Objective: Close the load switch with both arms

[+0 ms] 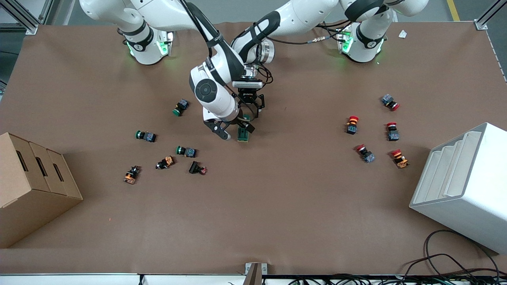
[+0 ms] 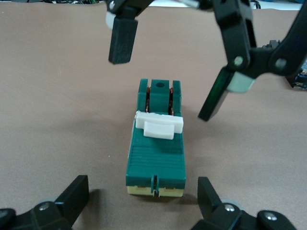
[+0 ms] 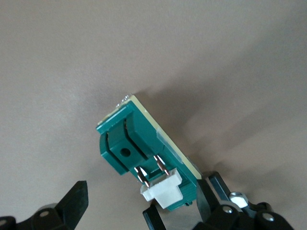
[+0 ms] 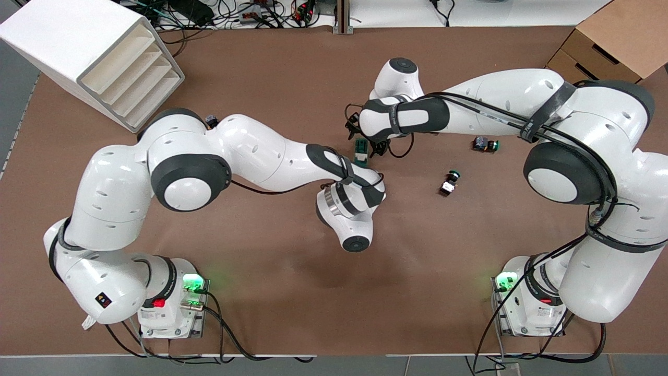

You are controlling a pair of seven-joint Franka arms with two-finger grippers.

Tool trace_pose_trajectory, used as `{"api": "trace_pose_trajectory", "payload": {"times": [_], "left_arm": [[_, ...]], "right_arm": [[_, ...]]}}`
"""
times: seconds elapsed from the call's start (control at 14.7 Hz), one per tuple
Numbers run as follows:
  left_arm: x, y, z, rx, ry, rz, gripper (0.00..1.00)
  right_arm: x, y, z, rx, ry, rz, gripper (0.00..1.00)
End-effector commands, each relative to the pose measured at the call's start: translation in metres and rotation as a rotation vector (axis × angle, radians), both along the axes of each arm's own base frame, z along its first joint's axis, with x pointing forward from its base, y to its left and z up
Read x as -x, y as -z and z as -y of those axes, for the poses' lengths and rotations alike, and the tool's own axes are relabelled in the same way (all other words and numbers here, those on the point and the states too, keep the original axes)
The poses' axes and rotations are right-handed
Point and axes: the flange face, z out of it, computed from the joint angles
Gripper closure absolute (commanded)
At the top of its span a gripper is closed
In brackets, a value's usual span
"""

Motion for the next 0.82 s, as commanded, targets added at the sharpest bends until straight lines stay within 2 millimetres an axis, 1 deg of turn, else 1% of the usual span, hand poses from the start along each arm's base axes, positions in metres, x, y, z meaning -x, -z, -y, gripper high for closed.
{"api": "trace_pose_trajectory", "payload": {"times": [0.0, 0.07, 0.27, 0.34, 0.41, 0.61, 0.75], "left_arm": [[0.011, 0.018, 0.001, 0.007, 0.006, -0.022, 0.0], [0.011, 0.018, 0.001, 0.009, 0.006, -0.023, 0.0], [0.011, 0.02, 0.0, 0.004, 0.006, -0.025, 0.0], [0.011, 0.02, 0.0, 0.004, 0.006, -0.025, 0.0], [0.011, 0.02, 0.0, 0.004, 0.006, -0.025, 0.0], [0.011, 0.02, 0.0, 0.004, 0.006, -0.025, 0.0], [0.011, 0.02, 0.0, 0.005, 0.003, -0.025, 0.0]], "right_arm": [[0.009, 0.008, -0.001, 0.0, 0.015, -0.005, 0.0], [0.013, 0.011, -0.004, 0.002, 0.009, -0.005, 0.0], [0.016, 0.024, -0.009, -0.015, 0.039, 0.013, 0.0], [0.019, 0.022, -0.016, -0.032, 0.046, 0.032, 0.0], [0.019, 0.028, -0.017, -0.035, 0.055, 0.046, 0.0], [0.01, 0.023, -0.018, -0.054, 0.072, 0.067, 0.0], [-0.005, 0.015, -0.012, -0.065, 0.08, 0.073, 0.0]]}}
